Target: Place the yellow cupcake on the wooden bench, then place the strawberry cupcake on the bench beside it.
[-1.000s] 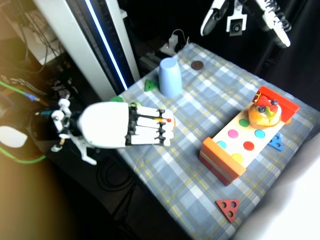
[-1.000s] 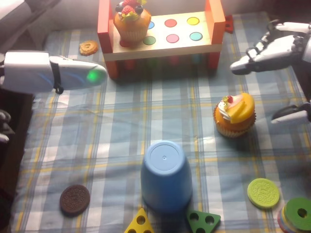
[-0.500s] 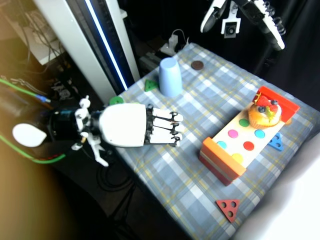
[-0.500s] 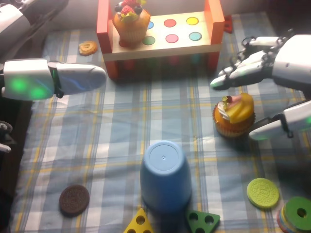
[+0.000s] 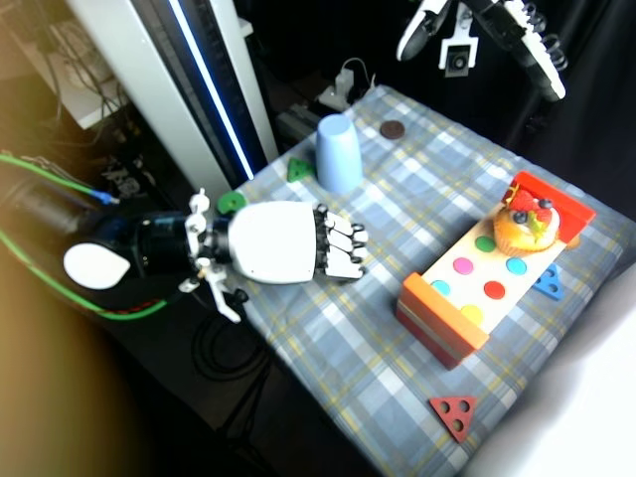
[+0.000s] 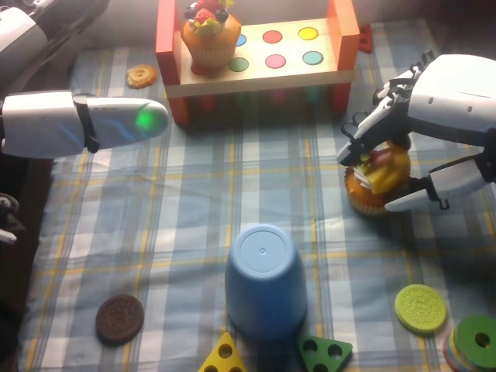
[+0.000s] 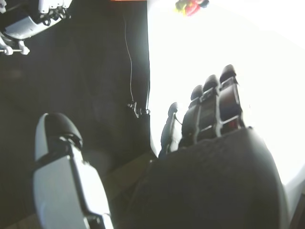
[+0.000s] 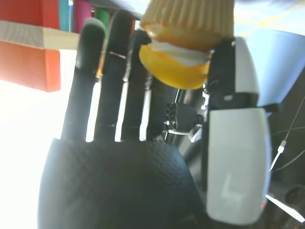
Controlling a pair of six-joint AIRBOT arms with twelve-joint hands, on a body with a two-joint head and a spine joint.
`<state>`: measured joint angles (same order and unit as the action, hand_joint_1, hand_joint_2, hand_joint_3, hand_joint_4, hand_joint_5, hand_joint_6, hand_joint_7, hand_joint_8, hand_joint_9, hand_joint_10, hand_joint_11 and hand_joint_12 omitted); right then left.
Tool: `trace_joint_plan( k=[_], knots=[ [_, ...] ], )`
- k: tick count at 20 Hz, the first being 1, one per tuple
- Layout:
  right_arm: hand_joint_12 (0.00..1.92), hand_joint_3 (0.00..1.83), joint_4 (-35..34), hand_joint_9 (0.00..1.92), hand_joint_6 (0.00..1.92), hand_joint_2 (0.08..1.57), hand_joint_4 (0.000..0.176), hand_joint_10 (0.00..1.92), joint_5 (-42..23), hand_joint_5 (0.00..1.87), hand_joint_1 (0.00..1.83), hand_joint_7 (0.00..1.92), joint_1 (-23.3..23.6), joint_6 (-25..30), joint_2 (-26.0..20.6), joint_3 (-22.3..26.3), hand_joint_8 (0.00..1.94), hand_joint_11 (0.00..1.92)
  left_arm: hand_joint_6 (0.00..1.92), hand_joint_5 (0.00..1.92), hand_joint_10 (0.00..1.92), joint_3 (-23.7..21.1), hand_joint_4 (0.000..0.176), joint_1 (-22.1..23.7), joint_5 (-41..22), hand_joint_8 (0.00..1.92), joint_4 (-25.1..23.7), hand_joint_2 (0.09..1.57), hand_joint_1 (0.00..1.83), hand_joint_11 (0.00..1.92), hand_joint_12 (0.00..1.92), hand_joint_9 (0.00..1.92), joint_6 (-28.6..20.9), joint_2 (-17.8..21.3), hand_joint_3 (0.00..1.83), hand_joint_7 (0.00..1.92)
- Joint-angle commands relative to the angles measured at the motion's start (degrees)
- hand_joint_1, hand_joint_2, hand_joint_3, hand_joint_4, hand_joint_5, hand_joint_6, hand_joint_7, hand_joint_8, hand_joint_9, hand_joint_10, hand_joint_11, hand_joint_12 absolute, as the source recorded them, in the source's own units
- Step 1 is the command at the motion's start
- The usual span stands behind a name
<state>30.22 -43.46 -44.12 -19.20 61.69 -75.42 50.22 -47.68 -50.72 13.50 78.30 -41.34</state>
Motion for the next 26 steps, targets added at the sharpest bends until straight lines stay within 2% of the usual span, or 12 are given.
trace_joint_plan(
  k=[1, 2, 6, 8, 10, 11, 13, 15, 16, 19, 24, 26],
  knots=[
    [1.66, 0.0, -1.32, 1.0, 0.69, 1.08, 0.0, 1.21, -4.36, 1.03, 1.27, 1.1, 0.59, 0.38, -0.01, -0.55, 0.98, 0.81, 0.0, 0.0, 0.0, 0.21, 0.176, 0.34, -7.21, 0.0, 0.02, 0.76, 0.62, 0.0, 0.0, 0.01, -0.55, -0.16, 0.0, 0.0],
    [1.54, 0.0, -1.32, 0.99, 0.79, 1.08, 0.0, 1.04, -4.36, 1.0, 1.26, 1.11, 0.59, 1.14, -0.01, -0.84, 0.93, 0.73, 0.0, 0.0, 0.0, 0.21, 0.176, 0.33, -7.21, 0.0, 0.05, 0.75, 0.63, 0.0, 0.0, 0.01, -0.63, -0.16, 0.0, 0.0],
    [1.36, 0.0, -1.33, 1.04, 0.54, 1.06, 0.0, 1.19, -6.24, 1.1, 1.39, 1.1, 1.55, 3.03, -0.25, -1.39, 0.78, 0.8, 0.0, 0.0, 0.01, 0.21, 0.176, 0.28, -7.14, 0.0, 0.12, 0.76, 0.63, 0.0, 0.0, 0.02, -0.67, -0.22, 0.0, 0.0],
    [1.25, 0.0, -1.33, 1.04, 0.89, 1.1, 0.0, 0.77, -8.06, 0.97, 1.25, 1.07, 3.2, 3.03, -0.93, -1.12, 0.96, 0.84, 0.0, 0.0, 0.01, 0.22, 0.176, 0.23, -7.09, 0.0, 0.23, 0.77, 0.66, 0.0, 0.0, 0.04, -0.67, -0.21, 0.0, 0.01],
    [1.37, 0.0, -1.37, 0.99, 0.98, 1.15, 0.0, 0.87, -10.38, 0.87, 1.23, 0.98, 6.09, 3.03, -1.83, -0.93, 1.18, 0.8, 0.0, 0.0, 0.01, 0.19, 0.176, 0.1, -7.05, 0.0, 0.29, 0.77, 0.63, 0.0, 0.0, 0.02, -0.67, -0.24, 0.0, 0.01],
    [1.41, 0.0, -1.38, 1.01, 0.88, 1.14, 0.0, 0.94, -11.24, 0.9, 1.26, 0.99, 7.57, 3.02, -2.06, -0.97, 1.19, 0.84, 0.0, 0.0, 0.01, 0.19, 0.176, 0.02, -6.99, 0.01, 0.31, 0.77, 0.62, 0.0, 0.0, 0.03, -0.67, -0.25, 0.0, 0.01],
    [1.35, 0.0, -1.36, 1.02, 1.06, 1.15, 0.0, 0.88, -11.86, 0.82, 1.24, 1.02, 9.68, 2.8, -2.16, -1.22, 1.09, 0.82, 0.0, 0.0, 0.0, 0.22, 0.176, 0.01, -6.95, 0.0, 0.34, 0.76, 0.67, 0.0, 0.0, 0.02, -0.67, -0.29, 0.0, 0.01],
    [1.87, 0.0, -1.36, 0.83, 0.88, 1.16, 0.0, 1.54, -11.91, 0.9, 1.24, 0.9, 12.47, 1.59, -2.07, -1.67, 1.38, 0.72, 0.0, 0.0, 0.0, 0.33, 0.176, 0.02, -6.9, 0.0, 0.35, 0.76, 0.71, 0.0, 0.0, 0.0, -0.67, -0.47, 0.0, 0.01],
    [1.89, 0.0, -1.36, 0.79, 0.86, 1.17, 0.0, 1.59, -11.66, 0.93, 1.24, 0.88, 14.1, 0.94, -1.8, -2.13, 1.41, 0.72, 0.0, 0.0, 0.0, 0.45, 0.176, 0.05, -6.79, 0.0, 0.35, 0.76, 0.71, 0.0, 0.0, 0.0, -0.67, -0.65, 0.0, 0.01],
    [1.49, 0.0, -1.27, 0.89, 0.96, 1.13, 0.0, 1.09, -10.1, 0.89, 1.24, 1.01, 16.97, 0.87, -0.19, -4.26, 1.12, 0.77, 0.0, 0.0, 0.01, 0.87, 0.176, 0.29, -6.03, 0.0, 0.33, 0.77, 0.69, 0.0, 0.0, 0.02, -0.68, -1.26, 0.0, 0.01],
    [1.53, 0.0, -0.54, 1.02, 0.82, 1.06, 0.0, 1.15, -4.59, 1.0, 1.38, 1.21, 23.79, 0.86, 4.21, -9.36, 0.54, 0.76, 0.0, 0.0, 0.0, 1.16, 0.176, 0.61, -5.57, 0.0, 0.12, 0.78, 0.71, 0.0, 0.0, 0.01, -0.68, -1.47, 0.01, 0.01],
    [1.29, 0.0, 0.38, 1.07, 0.89, 1.06, 0.0, 1.05, -1.93, 0.97, 1.39, 1.18, 26.23, 0.78, 6.28, -11.24, 0.6, 0.84, 0.0, 0.0, 0.01, 1.45, 0.176, 1.01, -5.01, 0.0, -0.14, 0.78, 0.71, 0.0, 0.0, 0.02, -0.69, -1.81, 0.0, 0.02]
  ],
)
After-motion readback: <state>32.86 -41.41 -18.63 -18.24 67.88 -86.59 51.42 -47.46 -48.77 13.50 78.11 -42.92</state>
